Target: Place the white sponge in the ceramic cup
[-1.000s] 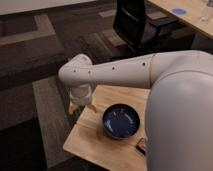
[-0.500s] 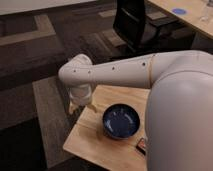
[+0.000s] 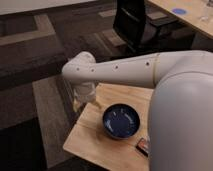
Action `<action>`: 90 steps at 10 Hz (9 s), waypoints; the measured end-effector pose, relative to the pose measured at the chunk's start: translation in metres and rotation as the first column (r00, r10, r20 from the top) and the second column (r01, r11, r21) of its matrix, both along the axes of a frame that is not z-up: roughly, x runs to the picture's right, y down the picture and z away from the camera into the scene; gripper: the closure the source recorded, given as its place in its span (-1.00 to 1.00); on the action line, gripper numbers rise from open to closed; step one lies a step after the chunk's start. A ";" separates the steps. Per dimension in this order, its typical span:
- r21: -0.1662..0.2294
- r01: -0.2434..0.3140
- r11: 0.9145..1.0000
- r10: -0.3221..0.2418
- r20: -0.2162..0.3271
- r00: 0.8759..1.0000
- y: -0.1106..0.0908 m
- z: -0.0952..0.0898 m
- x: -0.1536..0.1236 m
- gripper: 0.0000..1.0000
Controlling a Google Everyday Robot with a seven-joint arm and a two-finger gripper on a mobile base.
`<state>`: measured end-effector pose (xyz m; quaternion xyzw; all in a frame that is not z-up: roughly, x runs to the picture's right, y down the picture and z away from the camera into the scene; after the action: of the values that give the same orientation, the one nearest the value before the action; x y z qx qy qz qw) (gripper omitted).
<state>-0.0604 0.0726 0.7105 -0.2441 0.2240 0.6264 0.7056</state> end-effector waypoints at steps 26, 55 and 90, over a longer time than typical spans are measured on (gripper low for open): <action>0.022 0.658 0.753 -0.607 0.409 0.681 -0.068 0.004 0.252 -0.30; 0.368 0.632 0.682 -0.708 0.547 0.446 -0.047 0.170 0.454 -0.30; 0.234 0.787 0.571 -0.766 0.496 0.409 -0.042 -0.063 0.468 1.00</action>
<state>0.4076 0.0308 0.6474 -0.2926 0.1107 0.1254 0.9415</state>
